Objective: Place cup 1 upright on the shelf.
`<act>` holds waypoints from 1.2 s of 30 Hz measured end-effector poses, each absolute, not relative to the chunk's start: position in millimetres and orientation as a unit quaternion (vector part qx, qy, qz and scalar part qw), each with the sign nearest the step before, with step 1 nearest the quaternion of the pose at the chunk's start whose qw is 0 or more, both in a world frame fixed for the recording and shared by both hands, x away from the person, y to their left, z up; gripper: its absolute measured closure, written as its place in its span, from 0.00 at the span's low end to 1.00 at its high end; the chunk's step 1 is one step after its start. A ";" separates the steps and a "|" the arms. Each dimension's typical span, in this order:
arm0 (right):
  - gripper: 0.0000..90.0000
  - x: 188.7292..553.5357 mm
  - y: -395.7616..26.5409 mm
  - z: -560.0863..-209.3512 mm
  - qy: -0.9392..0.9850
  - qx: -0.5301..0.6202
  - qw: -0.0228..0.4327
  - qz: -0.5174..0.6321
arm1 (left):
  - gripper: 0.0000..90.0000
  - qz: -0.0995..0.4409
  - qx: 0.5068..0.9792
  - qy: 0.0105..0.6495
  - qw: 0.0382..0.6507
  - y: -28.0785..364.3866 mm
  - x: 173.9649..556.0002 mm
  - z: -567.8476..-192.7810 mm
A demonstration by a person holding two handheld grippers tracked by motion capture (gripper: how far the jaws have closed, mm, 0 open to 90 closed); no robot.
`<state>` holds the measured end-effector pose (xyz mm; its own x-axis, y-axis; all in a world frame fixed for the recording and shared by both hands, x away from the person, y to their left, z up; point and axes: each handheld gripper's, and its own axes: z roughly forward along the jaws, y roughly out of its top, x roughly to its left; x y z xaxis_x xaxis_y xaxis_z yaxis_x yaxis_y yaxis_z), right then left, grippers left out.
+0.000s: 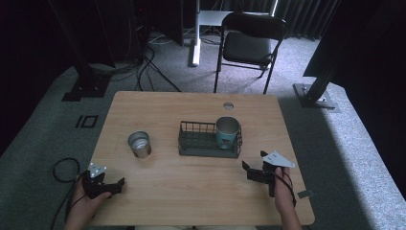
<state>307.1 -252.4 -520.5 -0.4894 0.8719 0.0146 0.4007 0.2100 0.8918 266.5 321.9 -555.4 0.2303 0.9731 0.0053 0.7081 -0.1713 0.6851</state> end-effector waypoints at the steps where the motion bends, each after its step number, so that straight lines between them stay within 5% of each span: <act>1: 0.12 306.2 -253.9 -521.9 0.736 0.432 0.255 0.454 | 0.00 0.230 0.730 0.576 0.287 321.9 266.5 -555.3; 36: 0.12 286.2 -302.2 -553.8 0.788 0.435 0.200 0.388 | 0.00 0.231 0.730 0.576 0.287 321.9 266.5 -555.4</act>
